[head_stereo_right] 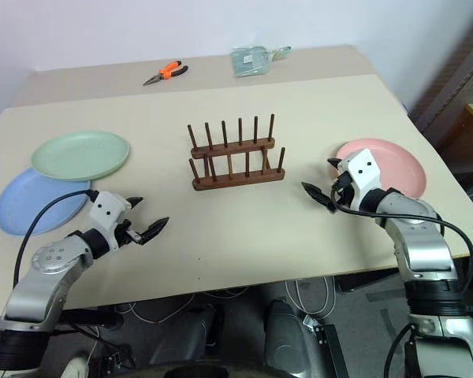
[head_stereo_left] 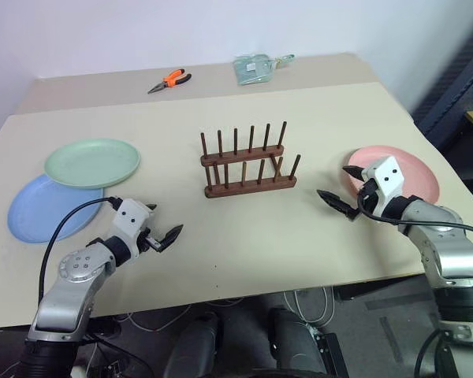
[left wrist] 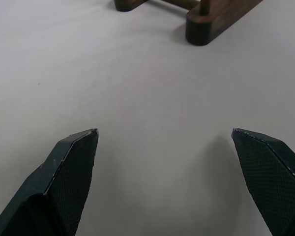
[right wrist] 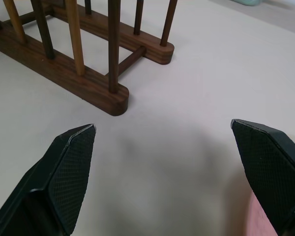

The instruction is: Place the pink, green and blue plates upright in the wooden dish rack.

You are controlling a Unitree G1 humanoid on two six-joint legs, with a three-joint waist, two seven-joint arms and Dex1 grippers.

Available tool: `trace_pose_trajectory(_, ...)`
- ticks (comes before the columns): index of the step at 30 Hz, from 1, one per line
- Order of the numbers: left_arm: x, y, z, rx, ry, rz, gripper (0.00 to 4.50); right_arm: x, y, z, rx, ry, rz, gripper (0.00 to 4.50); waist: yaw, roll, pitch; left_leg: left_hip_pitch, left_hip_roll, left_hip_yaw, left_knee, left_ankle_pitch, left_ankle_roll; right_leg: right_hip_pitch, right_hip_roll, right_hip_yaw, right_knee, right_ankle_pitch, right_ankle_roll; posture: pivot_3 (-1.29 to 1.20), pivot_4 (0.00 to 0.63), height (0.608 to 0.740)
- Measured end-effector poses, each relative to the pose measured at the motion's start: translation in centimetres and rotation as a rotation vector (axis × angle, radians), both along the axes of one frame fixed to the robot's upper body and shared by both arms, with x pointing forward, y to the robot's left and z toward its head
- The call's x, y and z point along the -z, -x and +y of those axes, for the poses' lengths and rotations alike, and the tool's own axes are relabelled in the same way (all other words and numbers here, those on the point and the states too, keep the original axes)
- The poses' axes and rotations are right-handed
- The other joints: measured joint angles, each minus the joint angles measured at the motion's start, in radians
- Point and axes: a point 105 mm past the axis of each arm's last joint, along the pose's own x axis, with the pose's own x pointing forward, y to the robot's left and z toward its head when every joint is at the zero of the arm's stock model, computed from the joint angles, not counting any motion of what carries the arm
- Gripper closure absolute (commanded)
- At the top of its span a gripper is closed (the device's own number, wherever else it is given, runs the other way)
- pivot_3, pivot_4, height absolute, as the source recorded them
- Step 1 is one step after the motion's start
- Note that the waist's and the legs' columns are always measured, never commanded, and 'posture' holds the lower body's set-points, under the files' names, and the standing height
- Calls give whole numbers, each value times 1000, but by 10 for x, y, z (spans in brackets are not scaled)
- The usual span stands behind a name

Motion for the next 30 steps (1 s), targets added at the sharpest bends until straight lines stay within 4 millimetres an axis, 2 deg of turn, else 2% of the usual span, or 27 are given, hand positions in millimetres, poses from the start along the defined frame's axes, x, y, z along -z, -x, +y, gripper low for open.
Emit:
trace_pose_trajectory(6, 3, -1, -6, 10, 28, 4, 45, 2, -2, 9, -27, -17, 14, 0, 1, 0, 0, 0, 0, 0, 0, 0, 0, 0, 0, 0, 0, 0, 0, 0, 150, 739)
trace_pose_trajectory(8, 4, -8, -14, 50, 37, 16, 45, 1, -3, 10, -32, -19, 17, 0, 4, 0, 0, 0, 0, 0, 1, 0, 0, 0, 0, -1, 0, 0, 0, 0, 150, 739)
trace_pose_trajectory(13, -1, -39, -38, 198, 10, 14, 45, 2, -2, 10, -19, 0, 8, 0, 14, 0, 0, -1, -1, 0, 2, 0, 0, 1, 0, -1, 0, 0, 1, 0, 150, 739)
trace_pose_trajectory(20, -3, -84, -78, 413, -8, 51, 45, 11, 20, 1, 52, 23, 10, 0, 33, 1, -1, -1, -4, 0, 6, -1, 2, 3, -1, -2, -1, 1, 3, 0, 150, 739)
trace_pose_trajectory(23, -3, -95, -95, 493, -12, 67, 928, 13, 34, -10, 114, 32, 7, 0, 43, 1, -2, -1, -4, 0, 7, -2, 4, 5, -2, -1, -1, 1, 5, 0, 150, 739)
trace_pose_trajectory(24, -3, -96, -101, 517, -7, 67, 1343, 14, 39, -14, 135, 37, 9, 0, 47, 1, -2, -1, -4, 0, 7, -3, 5, 5, -2, -1, -1, 0, 6, 0, 150, 739)
trace_pose_trajectory(25, -2, -96, -105, 535, 0, 64, 2054, 16, 44, -16, 150, 41, 14, 0, 48, 0, -2, -1, -4, 0, 7, -3, 5, 5, -2, -1, -2, 0, 6, 0, 150, 739)
trace_pose_trajectory(29, 0, -95, -111, 575, -4, 45, 3742, 21, 52, -20, 177, 48, 29, 0, 46, 1, -2, 0, -4, 0, 7, -3, 5, 5, -2, -1, -1, -1, 7, 0, 150, 739)
trace_pose_trajectory(30, 0, -94, -110, 582, -10, 43, 3733, 22, 53, -19, 177, 49, 31, 0, 44, 1, -2, 0, -4, 0, 7, -3, 5, 4, -2, 0, -1, -1, 7, 0, 150, 739)
